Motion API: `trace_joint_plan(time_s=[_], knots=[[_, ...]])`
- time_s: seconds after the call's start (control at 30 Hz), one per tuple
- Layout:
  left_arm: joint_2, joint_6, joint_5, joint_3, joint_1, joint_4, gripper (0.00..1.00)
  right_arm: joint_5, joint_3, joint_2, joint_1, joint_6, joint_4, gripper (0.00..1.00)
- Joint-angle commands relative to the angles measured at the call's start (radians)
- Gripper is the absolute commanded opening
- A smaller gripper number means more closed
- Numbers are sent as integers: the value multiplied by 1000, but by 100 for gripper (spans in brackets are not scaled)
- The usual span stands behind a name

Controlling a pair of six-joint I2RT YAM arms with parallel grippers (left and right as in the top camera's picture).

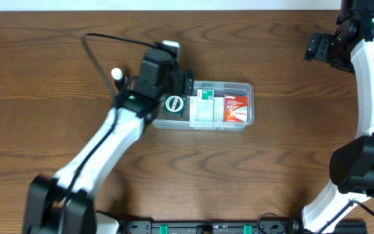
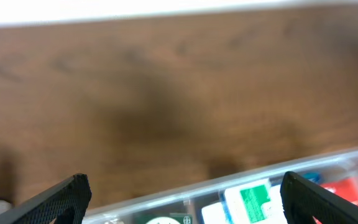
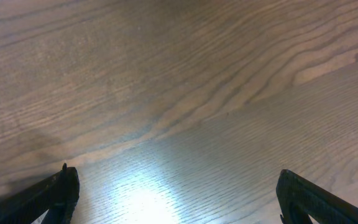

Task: Pack container
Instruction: 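Move the left gripper to the dark bottle and grasp its cap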

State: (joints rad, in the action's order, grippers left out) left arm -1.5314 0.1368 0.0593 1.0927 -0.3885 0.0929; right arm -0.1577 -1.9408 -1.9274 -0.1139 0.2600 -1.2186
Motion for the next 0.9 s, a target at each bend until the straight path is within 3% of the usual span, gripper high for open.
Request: trace_joint_plan(time_s=[0.0, 0.2, 0.4, 0.87], knots=[[78, 57, 6, 23, 92, 27, 98, -14, 3, 11, -3, 5, -1, 99], [84, 46, 113, 130, 330, 262, 98, -14, 3, 11, -3, 5, -1, 99], [77, -42, 113, 226, 474, 303, 98, -14, 3, 11, -3, 5, -1, 99], [-151, -190, 113, 228, 527, 359, 98, -14, 3, 11, -4, 5, -1, 99]])
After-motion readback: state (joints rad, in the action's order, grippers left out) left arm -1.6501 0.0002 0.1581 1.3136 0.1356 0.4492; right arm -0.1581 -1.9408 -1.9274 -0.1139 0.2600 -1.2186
